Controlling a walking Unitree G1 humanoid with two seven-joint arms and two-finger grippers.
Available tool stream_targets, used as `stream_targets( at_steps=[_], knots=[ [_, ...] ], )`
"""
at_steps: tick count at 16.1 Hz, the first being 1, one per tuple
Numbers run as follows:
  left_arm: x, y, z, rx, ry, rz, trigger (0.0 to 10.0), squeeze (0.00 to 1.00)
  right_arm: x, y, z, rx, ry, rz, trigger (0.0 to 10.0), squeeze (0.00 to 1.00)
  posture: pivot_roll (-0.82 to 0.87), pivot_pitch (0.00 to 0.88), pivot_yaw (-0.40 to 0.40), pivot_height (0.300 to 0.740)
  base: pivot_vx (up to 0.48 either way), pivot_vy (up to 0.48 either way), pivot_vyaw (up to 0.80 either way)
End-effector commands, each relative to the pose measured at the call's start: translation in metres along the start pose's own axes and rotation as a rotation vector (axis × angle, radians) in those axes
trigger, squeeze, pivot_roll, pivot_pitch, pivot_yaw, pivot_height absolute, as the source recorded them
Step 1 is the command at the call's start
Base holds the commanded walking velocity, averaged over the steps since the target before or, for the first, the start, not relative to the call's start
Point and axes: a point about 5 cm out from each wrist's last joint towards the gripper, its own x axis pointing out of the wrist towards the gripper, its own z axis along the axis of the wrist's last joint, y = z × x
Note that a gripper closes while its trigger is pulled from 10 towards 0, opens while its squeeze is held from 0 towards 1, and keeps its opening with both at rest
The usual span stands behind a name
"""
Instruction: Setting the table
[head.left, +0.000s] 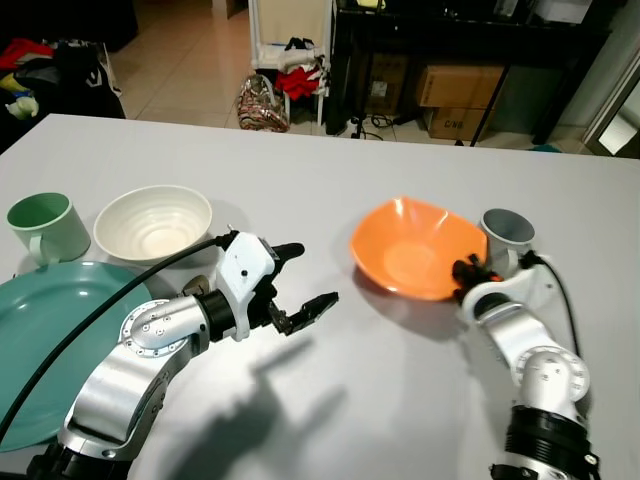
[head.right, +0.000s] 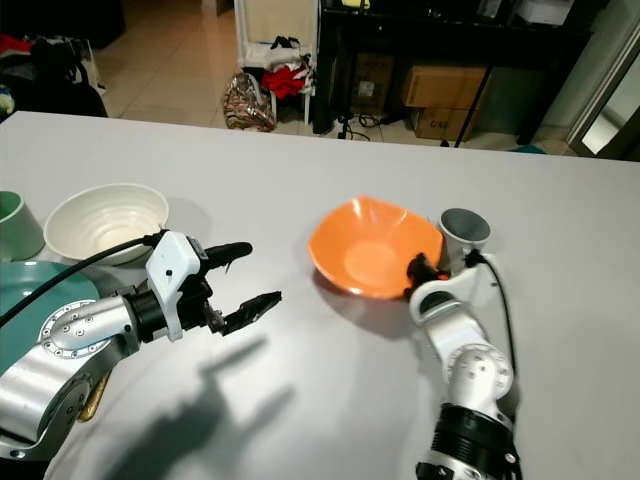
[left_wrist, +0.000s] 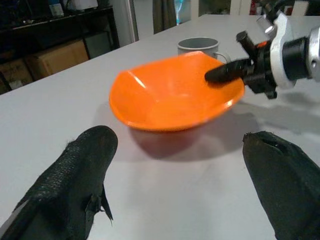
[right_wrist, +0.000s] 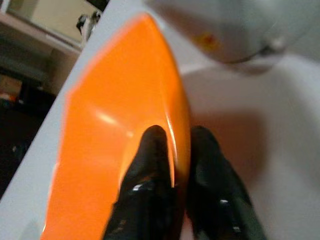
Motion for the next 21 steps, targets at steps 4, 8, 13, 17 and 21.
stream_targets(
  at_steps=[4,8,13,17,21],
  knots=[
    [0.002,0.0,0.008,0.028,-0.019,-0.025,10.0,0.0,-0.014,0.003,0.013,0.047,-0.027,0.022,10.0,1.0,-0.02,0.0,-0.044,0.74,0.0,0.0,0.0],
    [0.0,0.001,0.008,0.029,-0.011,-0.03,10.0,0.0,-0.027,0.001,0.015,0.04,-0.015,0.014,10.0,1.0,-0.02,0.0,-0.044,0.74,0.0,0.0,0.0],
    [-0.004,0.003,0.016,-0.016,-0.08,0.022,10.0,0.0,-0.062,0.016,0.03,-0.095,-0.109,0.112,10.0,1.0,-0.02,0.0,-0.044,0.74,0.0,0.0,0.0],
    [-0.01,0.022,0.017,-0.116,-0.12,0.464,10.0,0.0,-0.084,0.064,0.015,-0.838,-0.227,0.404,10.0,1.0,-0.03,0.0,-0.036,0.74,0.0,0.0,0.4],
    [-0.014,0.03,0.017,-0.047,-0.09,0.676,10.0,0.0,-0.085,0.074,0.017,-0.985,-0.405,0.427,10.0,1.0,-0.01,0.0,-0.046,0.74,0.0,0.0,0.8]
  ],
)
